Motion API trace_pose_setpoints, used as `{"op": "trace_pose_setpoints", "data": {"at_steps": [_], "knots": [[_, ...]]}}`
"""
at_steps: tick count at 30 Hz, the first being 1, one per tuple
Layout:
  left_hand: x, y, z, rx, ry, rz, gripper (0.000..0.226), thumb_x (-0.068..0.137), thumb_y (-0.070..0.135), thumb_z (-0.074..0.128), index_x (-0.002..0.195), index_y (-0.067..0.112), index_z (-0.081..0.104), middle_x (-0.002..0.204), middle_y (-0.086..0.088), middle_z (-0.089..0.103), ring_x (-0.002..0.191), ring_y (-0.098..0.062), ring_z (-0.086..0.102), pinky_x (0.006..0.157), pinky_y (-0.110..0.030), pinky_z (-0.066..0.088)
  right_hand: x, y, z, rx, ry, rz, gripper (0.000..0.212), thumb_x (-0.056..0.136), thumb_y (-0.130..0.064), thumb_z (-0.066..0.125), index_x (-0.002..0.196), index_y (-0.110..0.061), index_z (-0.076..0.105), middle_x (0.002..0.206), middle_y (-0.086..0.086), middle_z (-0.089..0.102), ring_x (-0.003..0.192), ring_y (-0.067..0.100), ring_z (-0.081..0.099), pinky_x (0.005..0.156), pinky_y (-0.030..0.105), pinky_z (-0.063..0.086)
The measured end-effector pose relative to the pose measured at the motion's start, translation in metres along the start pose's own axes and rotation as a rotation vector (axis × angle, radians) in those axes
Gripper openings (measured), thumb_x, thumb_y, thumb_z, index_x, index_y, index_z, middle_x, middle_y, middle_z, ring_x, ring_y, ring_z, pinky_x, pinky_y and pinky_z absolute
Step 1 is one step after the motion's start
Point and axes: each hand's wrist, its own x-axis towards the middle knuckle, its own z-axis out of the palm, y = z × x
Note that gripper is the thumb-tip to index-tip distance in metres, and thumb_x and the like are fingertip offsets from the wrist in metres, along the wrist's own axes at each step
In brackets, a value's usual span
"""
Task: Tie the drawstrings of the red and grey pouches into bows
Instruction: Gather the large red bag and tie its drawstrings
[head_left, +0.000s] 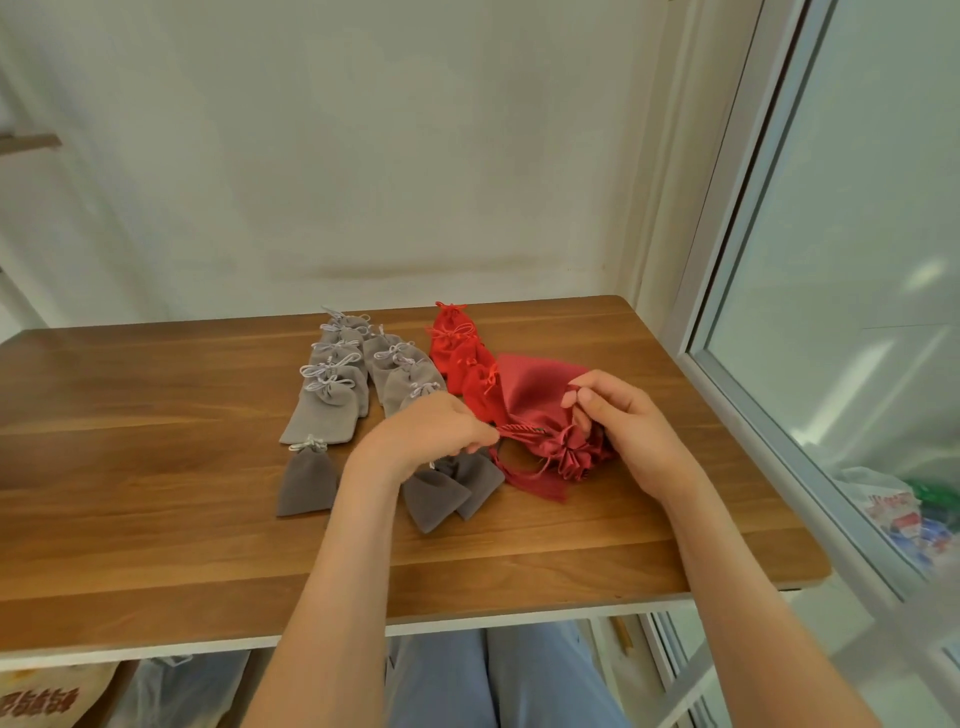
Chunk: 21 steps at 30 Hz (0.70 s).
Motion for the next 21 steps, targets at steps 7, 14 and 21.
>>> {"op": "trace_pose_setpoints", "data": {"at_steps": [7,14,21], "knots": [[-0.008,0.011,-0.013,0.465,0.293,-0.036,0.049,0.09,0.048,0.052,0.061,0.009,0.053,0.058,-0.001,0.053,0.063,-0.018,0.056,0.066,-0.033,0.047,0.002,0.003,-0.003,0.069,0.191,-0.001,0.026,0.099,-0.012,0.042,0.106,-0.019,0.067,0.078,0.001,0.06,0.079,0.014,0.058,0.082,0.029,0.046],[-0.003,0.012,-0.009,-0.56,0.154,0.273,0.035,0.086,0.037,0.062,0.077,0.004,0.06,0.07,0.001,0.057,0.055,-0.007,0.045,0.061,-0.024,0.039,0.0,0.001,-0.007,0.063,0.37,-0.08,0.031,0.099,-0.013,0.043,0.108,-0.032,0.066,0.084,-0.001,0.067,0.09,0.021,0.064,0.09,0.043,0.048],[0.015,0.019,0.025,-1.07,0.12,0.399,0.022,0.101,0.014,0.039,0.106,0.012,0.061,0.097,-0.013,0.065,0.044,-0.005,0.032,0.039,-0.017,0.021,-0.003,0.002,0.002,-0.124,0.162,-0.1,0.029,0.096,-0.01,0.05,0.122,-0.019,0.061,0.098,0.008,0.071,0.097,0.023,0.066,0.089,0.039,0.052]]}}
